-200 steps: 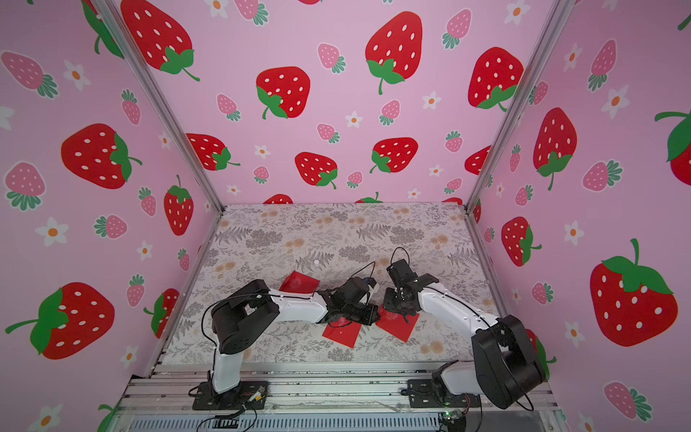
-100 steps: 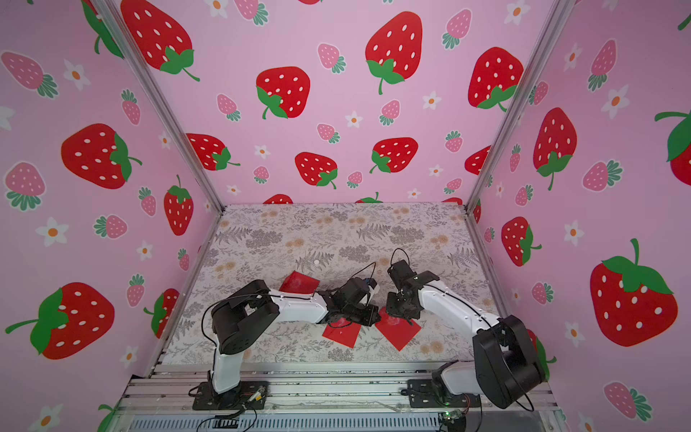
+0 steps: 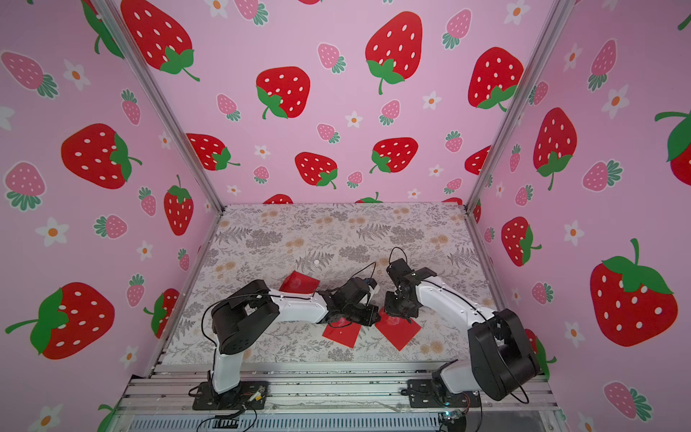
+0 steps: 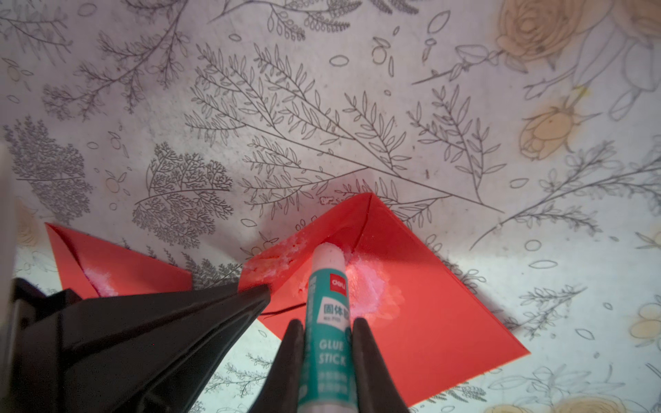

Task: Seal the envelope with a glue stick
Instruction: Apply the envelope at the center of the board.

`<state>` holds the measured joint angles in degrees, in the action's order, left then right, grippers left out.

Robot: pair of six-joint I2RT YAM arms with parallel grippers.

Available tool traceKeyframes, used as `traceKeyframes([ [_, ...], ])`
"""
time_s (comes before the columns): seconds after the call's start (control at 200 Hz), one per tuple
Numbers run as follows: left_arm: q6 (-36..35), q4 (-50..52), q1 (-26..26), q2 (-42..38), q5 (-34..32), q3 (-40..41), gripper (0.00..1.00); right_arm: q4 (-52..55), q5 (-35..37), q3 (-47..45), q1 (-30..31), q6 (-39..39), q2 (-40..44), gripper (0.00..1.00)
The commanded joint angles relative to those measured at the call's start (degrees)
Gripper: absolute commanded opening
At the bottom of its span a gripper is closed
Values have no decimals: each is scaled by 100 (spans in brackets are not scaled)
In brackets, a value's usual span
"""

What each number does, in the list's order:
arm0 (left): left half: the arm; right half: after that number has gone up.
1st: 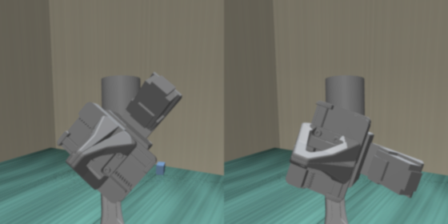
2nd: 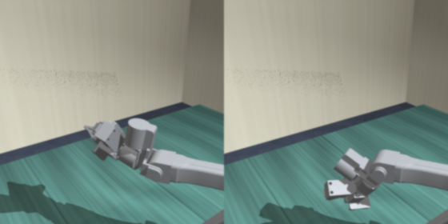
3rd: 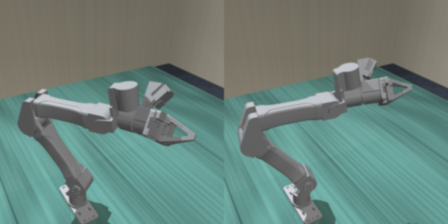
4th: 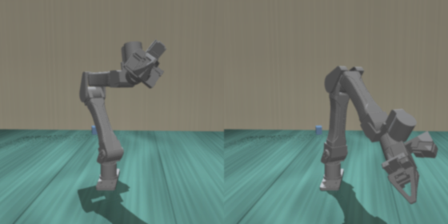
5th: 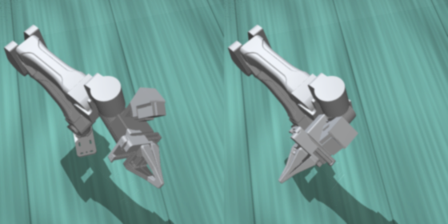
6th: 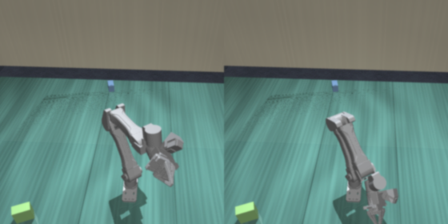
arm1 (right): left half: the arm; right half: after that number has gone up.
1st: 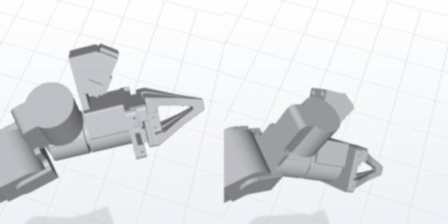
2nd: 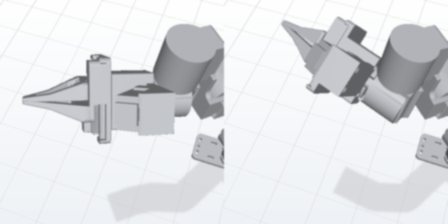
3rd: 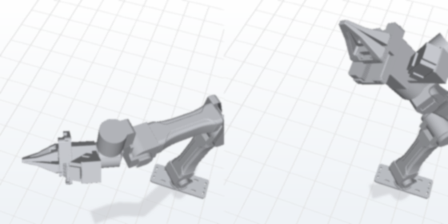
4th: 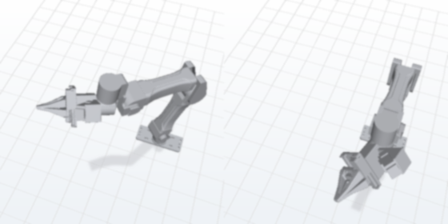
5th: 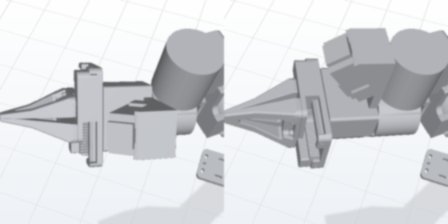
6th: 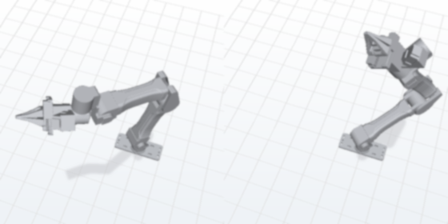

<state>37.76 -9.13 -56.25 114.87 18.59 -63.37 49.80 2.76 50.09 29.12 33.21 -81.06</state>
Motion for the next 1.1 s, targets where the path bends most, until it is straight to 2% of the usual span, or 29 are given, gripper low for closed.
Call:
traceKeyframes([
  [0.0,-38,302,19,150,-71,-113,0,592,409,157,12,27,-138,0],
  [0.46,-9,299,59,108,-136,-68,0,762,435,165,14,290,380,0],
  [1.096,-5,267,47,132,-92,-78,0,-600,-492,-470,16,422,-21,0],
])
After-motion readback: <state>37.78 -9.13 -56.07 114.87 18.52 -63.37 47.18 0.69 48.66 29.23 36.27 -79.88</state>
